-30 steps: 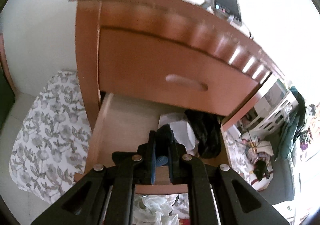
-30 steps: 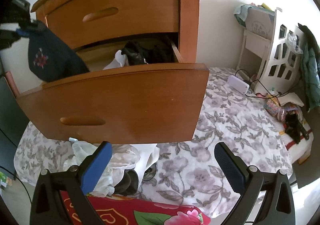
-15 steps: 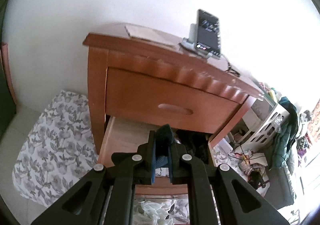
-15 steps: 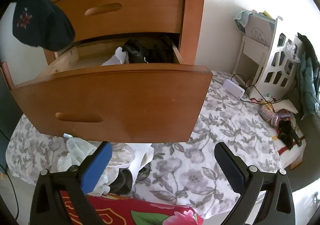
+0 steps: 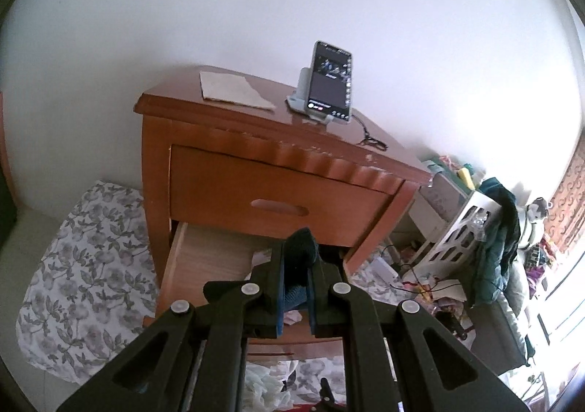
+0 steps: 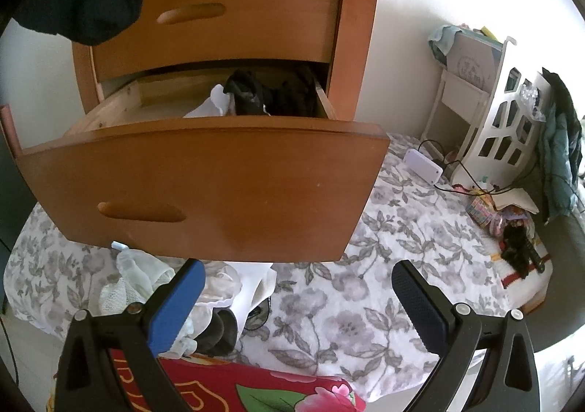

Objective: Take underwear out of drawer
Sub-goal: 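Lift the black cloth up out of the drawer with the left tool, then lower the black cloth onto the bedspread beside the other cloths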

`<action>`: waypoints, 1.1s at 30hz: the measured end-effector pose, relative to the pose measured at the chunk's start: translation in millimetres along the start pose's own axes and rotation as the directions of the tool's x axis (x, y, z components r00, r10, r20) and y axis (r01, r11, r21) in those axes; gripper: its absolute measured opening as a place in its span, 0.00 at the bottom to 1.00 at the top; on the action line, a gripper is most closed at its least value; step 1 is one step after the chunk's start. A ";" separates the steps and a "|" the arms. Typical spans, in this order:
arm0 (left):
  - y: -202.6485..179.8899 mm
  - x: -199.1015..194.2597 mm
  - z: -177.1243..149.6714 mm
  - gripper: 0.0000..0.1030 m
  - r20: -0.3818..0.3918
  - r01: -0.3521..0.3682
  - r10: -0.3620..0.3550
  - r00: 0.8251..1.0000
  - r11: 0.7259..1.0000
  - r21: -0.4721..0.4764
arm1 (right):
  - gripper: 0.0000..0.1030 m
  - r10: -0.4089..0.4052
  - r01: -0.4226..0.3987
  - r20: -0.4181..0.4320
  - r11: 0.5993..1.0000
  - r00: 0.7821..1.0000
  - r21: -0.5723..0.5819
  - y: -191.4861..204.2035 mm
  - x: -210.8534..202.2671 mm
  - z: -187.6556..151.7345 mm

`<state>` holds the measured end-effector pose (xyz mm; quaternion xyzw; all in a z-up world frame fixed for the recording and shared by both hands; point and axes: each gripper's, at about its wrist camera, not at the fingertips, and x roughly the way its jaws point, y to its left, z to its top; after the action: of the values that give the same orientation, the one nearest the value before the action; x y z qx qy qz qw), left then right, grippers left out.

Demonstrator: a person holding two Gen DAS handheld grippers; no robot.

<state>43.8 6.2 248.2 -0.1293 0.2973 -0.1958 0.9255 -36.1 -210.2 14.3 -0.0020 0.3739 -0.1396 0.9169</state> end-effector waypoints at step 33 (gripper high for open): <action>15.9 -13.2 -125.0 0.09 -0.008 0.014 -0.015 1.000 0.995 -0.099 | 1.00 -0.006 0.007 0.059 1.000 0.998 -0.015 3.7 -12.4 -0.8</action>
<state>-36.6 10.8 150.4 -0.1762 0.3099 -0.1882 0.9152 -44.3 -203.3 21.8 -0.0144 0.3479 -0.1397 0.9269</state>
